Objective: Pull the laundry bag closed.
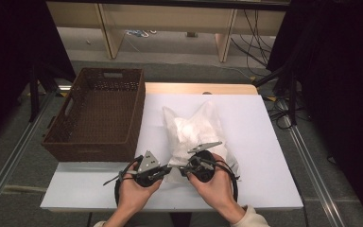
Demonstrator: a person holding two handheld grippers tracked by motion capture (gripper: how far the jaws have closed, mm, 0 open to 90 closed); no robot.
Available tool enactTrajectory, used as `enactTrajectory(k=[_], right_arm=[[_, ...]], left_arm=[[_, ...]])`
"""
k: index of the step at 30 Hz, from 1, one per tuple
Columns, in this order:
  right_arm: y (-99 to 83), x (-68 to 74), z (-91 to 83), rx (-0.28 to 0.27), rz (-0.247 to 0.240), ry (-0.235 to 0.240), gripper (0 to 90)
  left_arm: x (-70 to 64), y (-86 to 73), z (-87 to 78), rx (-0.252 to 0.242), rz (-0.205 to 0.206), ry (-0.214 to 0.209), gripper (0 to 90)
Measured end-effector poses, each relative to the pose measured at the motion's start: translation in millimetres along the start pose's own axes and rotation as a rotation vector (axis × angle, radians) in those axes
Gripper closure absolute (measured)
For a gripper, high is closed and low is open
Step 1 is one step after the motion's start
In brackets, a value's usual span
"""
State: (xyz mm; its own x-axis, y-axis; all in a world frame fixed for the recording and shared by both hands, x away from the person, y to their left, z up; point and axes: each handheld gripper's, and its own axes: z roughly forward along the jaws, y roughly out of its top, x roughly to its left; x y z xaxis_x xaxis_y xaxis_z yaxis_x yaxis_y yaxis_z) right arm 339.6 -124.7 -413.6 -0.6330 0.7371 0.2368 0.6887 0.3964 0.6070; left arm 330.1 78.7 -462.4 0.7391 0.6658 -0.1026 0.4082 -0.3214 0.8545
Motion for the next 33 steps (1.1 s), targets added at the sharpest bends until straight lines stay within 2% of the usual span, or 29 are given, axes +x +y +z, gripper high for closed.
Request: enactTrajectory(k=[1, 3, 4, 5, 6, 7, 9, 10, 11, 14, 15, 16, 19, 21, 22, 23, 24, 25, 29, 31, 32, 33], right_arm=[[-0.4, -0.1, 0.3, -0.007, 0.001, 0.001, 87.7], [-1.1, 0.3, -1.2, 0.002, 0.011, 0.003, 87.7], [-1.3, -0.4, -1.8, 0.004, -0.003, 0.001, 87.7], [-1.8, 0.8, -2.4, 0.007, 0.025, 0.002, 87.7], [-2.1, -0.6, -4.0, 0.007, 0.004, -0.006, 87.7], [-2.9, -0.9, -6.2, 0.017, 0.017, -0.01, 87.7], [-4.9, -2.3, -10.0, 0.021, 0.03, -0.013, 87.7], [-5.4, -3.0, -11.1, 0.022, 0.028, -0.012, 87.7], [-6.2, -3.4, -12.7, 0.026, 0.036, -0.019, 87.7], [-8.1, -4.5, -17.6, 0.039, 0.028, -0.011, 87.7], [-8.4, -4.3, -18.6, 0.039, 0.026, -0.009, 87.8], [-9.7, -2.9, -18.9, 0.027, 0.033, -0.014, 87.7], [-11.6, -2.8, -22.0, 0.033, 0.037, -0.014, 87.7], [-13.3, -3.5, -24.3, 0.036, 0.04, -0.02, 87.7], [-13.9, -4.5, -24.6, 0.031, 0.031, -0.021, 87.7], [-14.4, -3.4, -26.5, 0.045, 0.053, -0.019, 87.7], [-14.8, -5.7, -26.7, 0.033, 0.032, -0.03, 87.7], [-15.1, -5.9, -26.7, 0.035, 0.03, -0.033, 87.7], [-15.4, -6.4, -28.4, 0.042, 0.04, -0.024, 87.7], [-15.5, -7.1, -27.9, 0.037, 0.04, -0.021, 87.8], [-15.5, -7.1, -28.8, 0.037, 0.043, -0.034, 87.7], [-15.5, -8.6, -28.5, 0.036, 0.03, -0.027, 87.7]], left_arm=[[-0.4, -0.7, -0.6, 0.008, -0.014, 0.005, 88.3], [-1.3, -0.9, -0.7, 0.002, -0.016, 0.017, 88.3], [-0.7, -0.8, -0.6, -0.006, -0.007, 0.016, 88.4], [-0.1, -1.0, -1.1, -0.009, -0.009, 0.015, 88.4], [0.2, -1.2, -1.3, -0.017, -0.018, 0.01, 88.4], [0.9, -1.6, -2.5, -0.009, -0.033, 0.016, 88.4], [2.4, -1.3, -3.3, -0.009, -0.011, 0.028, 88.3], [0.0, -1.8, -1.1, -0.041, -0.051, 0.025, 88.4], [-0.8, -2.2, -0.3, -0.053, -0.066, 0.025, 88.4], [-1.1, -3.0, -0.5, -0.049, -0.06, 0.022, 88.3], [0.1, -3.4, -1.5, -0.035, -0.046, 0.019, 88.3], [0.1, -3.6, -1.6, -0.035, -0.047, 0.02, 88.3], [-2.0, -4.4, -0.9, -0.058, -0.07, 0.023, 88.2], [-2.4, -4.4, -1.3, -0.054, -0.068, 0.03, 88.2], [-3.1, -4.6, -1.2, -0.059, -0.082, 0.039, 88.2], [-2.9, -4.8, -1.1, -0.06, -0.095, 0.041, 88.2], [-2.2, -4.7, -1.4, -0.058, -0.087, 0.04, 88.3], [-0.1, -4.3, -2.6, -0.048, -0.056, 0.038, 88.2], [0.1, -4.4, -2.8, -0.047, -0.059, 0.04, 88.2], [1.3, -4.3, -3.8, -0.036, -0.042, 0.041, 88.2], [1.1, -4.2, -3.5, -0.04, -0.052, 0.04, 88.2], [1.1, -4.2, -3.6, -0.042, -0.052, 0.042, 88.2]])
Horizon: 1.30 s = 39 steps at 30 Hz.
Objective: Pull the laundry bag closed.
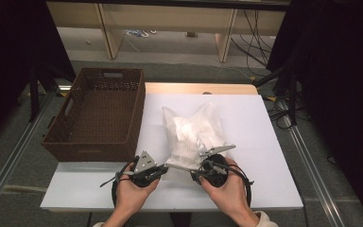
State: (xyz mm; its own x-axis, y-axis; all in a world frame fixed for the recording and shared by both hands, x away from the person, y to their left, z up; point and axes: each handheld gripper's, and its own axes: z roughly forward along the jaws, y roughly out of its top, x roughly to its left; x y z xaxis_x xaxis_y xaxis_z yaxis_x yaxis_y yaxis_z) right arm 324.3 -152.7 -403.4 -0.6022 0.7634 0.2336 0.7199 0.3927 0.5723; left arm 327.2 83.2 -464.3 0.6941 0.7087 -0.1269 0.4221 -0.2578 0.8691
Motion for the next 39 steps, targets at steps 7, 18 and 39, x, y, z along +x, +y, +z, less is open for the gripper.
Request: enactTrajectory(k=[7, 18, 39], right_arm=[[-2.0, -1.2, -4.8, 0.008, 0.01, -0.001, 87.7], [-3.7, -2.2, -7.5, 0.002, 0.007, -0.011, 87.7], [-9.4, -8.9, -15.0, 0.033, 0.02, -0.006, 87.8]], left_arm=[[-0.3, 0.2, 0.2, -0.001, -0.002, -0.001, 88.2], [0.6, 0.2, 0.0, -0.002, -0.003, 0.008, 88.2], [1.7, -0.5, -0.2, 0.004, -0.002, 0.018, 88.2]])
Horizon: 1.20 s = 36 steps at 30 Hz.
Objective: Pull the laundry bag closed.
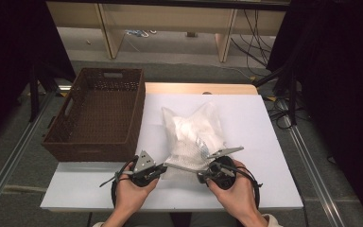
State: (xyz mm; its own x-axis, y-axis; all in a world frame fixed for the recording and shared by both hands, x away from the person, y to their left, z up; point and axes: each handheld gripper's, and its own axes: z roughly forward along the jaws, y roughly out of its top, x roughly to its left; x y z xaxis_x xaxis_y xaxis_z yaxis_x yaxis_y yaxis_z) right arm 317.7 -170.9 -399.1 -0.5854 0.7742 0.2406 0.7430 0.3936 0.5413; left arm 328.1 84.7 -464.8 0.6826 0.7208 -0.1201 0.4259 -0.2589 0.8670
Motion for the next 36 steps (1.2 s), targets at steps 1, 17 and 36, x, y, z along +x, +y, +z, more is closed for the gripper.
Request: enactTrajectory(k=[1, 17, 36], right_arm=[[-0.9, -0.1, 0.0, -0.011, -0.004, -0.021, 87.8], [-8.2, -4.9, -5.2, 0.014, 0.005, -0.026, 87.8], [-13.1, -19.4, -17.4, -0.003, 0.031, -0.06, 87.7]], left_arm=[[0.1, 0.0, 0.0, 0.003, 0.001, -0.004, 88.2], [0.0, 0.0, 0.9, 0.0, -0.005, 0.003, 88.2], [10.3, -0.7, -5.4, 0.031, -0.001, 0.047, 88.0]])
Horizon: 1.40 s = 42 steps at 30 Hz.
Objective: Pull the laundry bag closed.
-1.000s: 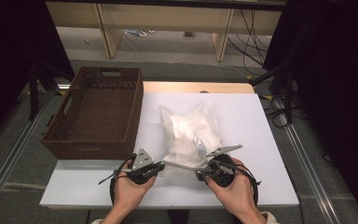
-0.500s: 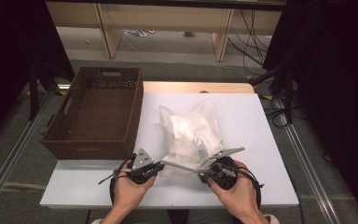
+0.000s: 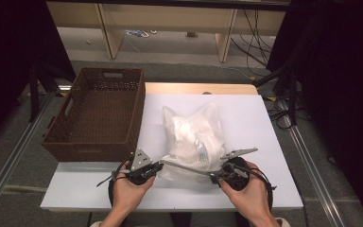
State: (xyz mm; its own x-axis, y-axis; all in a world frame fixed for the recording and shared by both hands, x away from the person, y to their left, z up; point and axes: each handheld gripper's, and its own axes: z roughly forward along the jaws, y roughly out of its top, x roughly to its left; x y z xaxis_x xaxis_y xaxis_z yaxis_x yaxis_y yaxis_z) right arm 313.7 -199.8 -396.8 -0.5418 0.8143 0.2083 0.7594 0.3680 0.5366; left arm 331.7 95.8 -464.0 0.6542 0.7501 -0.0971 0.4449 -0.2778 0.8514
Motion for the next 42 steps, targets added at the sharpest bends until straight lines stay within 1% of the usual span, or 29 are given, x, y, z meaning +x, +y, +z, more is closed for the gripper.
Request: enactTrajectory(k=[1, 2, 3, 4, 5, 6, 7, 8, 12, 13, 14, 18, 20, 21, 23, 24, 25, 26, 27, 28, 31, 32, 35, 36, 37, 38, 39, 40, 42], right_arm=[[0.4, 0.7, -0.3, 0.006, 0.01, 0.007, 87.7], [0.5, 0.2, 0.1, 0.002, 0.0, 0.016, 87.7], [0.3, 0.7, 0.2, 0.002, 0.005, 0.018, 87.7], [0.0, 0.9, 0.0, -0.001, 0.001, 0.011, 87.7], [0.0, 0.7, -0.7, 0.009, 0.002, 0.019, 87.7], [-0.1, -0.8, 0.0, 0.002, -0.01, 0.014, 87.7], [-1.0, -0.1, 1.3, -0.005, 0.003, 0.02, 87.7], [-1.0, -0.7, 1.4, 0.004, -0.005, 0.025, 87.7], [-2.1, -0.6, -0.7, 0.03, 0.022, 0.037, 87.7], [-1.9, -4.6, 0.6, 0.017, -0.015, 0.045, 87.7], [-1.9, -5.1, 0.5, 0.017, -0.015, 0.047, 87.7], [-2.1, -5.5, -0.1, 0.013, -0.013, 0.045, 87.7], [-2.5, -5.9, -0.3, 0.018, 0.007, 0.044, 87.7], [-2.2, -7.5, -0.5, 0.022, -0.001, 0.057, 87.7], [-2.8, -6.7, -0.7, 0.02, 0.014, 0.04, 87.7], [-3.0, -6.0, -1.9, 0.024, 0.037, 0.027, 87.7], [-3.2, -7.3, -2.6, 0.02, 0.036, 0.028, 87.7], [-3.3, -8.9, -2.6, 0.008, 0.025, 0.025, 87.7], [-3.6, -10.6, -1.8, -0.006, 0.014, 0.023, 87.7], [-3.1, -11.4, -2.7, 0.005, 0.001, 0.019, 87.7], [-3.3, -9.3, -3.3, 0.008, 0.023, 0.019, 87.7], [-3.2, -11.3, -2.8, 0.006, 0.002, 0.021, 87.7], [-3.3, -11.4, -3.0, 0.01, 0.008, 0.03, 87.7], [-3.5, -11.6, -2.8, 0.002, 0.004, 0.027, 87.7], [-4.0, -11.2, -2.0, -0.009, 0.013, 0.027, 87.7], [-4.0, -11.6, -2.2, -0.004, 0.013, 0.029, 87.7], [-4.1, -11.7, -2.4, 0.0, 0.016, 0.024, 87.7], [-3.3, -13.4, -3.5, 0.024, 0.011, 0.037, 87.7], [-3.7, -14.8, -3.9, 0.021, 0.011, 0.039, 87.7]], left_arm=[[-0.4, -0.1, 0.6, -0.003, -0.009, -0.004, 88.0], [-0.2, 0.0, 0.1, -0.001, -0.005, 0.002, 88.0], [0.9, 0.3, 0.1, -0.003, 0.001, -0.003, 88.0], [1.6, 0.0, -0.3, 0.002, 0.002, 0.002, 87.9], [1.9, -0.3, -0.1, 0.001, -0.004, -0.006, 87.9], [1.7, -0.7, 0.3, 0.002, -0.012, -0.006, 87.9], [1.2, -0.9, 0.3, 0.0, -0.012, 0.0, 87.9], [1.7, -0.9, 0.3, 0.0, -0.006, -0.003, 87.9], [1.6, -1.3, 0.5, -0.001, -0.01, -0.008, 87.9], [1.4, -1.2, 0.0, 0.002, -0.006, -0.001, 87.9], [2.0, -1.3, 0.1, 0.002, -0.005, -0.008, 87.9], [1.8, -1.6, 0.2, -0.001, -0.004, -0.005, 87.9], [2.7, -1.6, 0.3, -0.004, -0.004, -0.012, 87.9], [2.7, -1.7, 0.5, -0.005, -0.01, -0.014, 87.9], [3.9, -1.9, 0.3, -0.003, -0.002, 0.006, 87.9], [5.5, -1.9, 0.0, -0.003, 0.004, 0.004, 87.9], [5.9, -2.3, -0.2, -0.001, 0.0, 0.003, 87.9], [4.9, -2.7, 0.3, -0.005, -0.014, 0.005, 87.9], [4.5, -2.7, 0.4, -0.004, -0.015, 0.006, 87.9], [4.5, -2.4, 0.2, -0.003, -0.01, 0.009, 87.9], [4.7, -2.7, 0.3, -0.005, -0.014, 0.006, 87.9], [4.7, -2.8, 0.1, -0.004, -0.016, 0.007, 87.9], [5.3, -2.8, 0.1, -0.004, -0.015, 0.005, 87.9], [5.9, -2.8, 0.0, -0.003, -0.013, 0.004, 87.9], [6.4, -2.9, -0.1, -0.003, -0.016, 0.003, 87.9], [6.1, -3.1, 0.4, -0.01, -0.025, 0.004, 87.9], [7.7, -3.5, -0.4, 0.0, -0.018, 0.004, 87.9], [8.1, -3.7, -0.2, -0.005, -0.024, 0.006, 87.9], [9.0, -4.0, -0.5, -0.002, -0.024, 0.011, 87.9]])
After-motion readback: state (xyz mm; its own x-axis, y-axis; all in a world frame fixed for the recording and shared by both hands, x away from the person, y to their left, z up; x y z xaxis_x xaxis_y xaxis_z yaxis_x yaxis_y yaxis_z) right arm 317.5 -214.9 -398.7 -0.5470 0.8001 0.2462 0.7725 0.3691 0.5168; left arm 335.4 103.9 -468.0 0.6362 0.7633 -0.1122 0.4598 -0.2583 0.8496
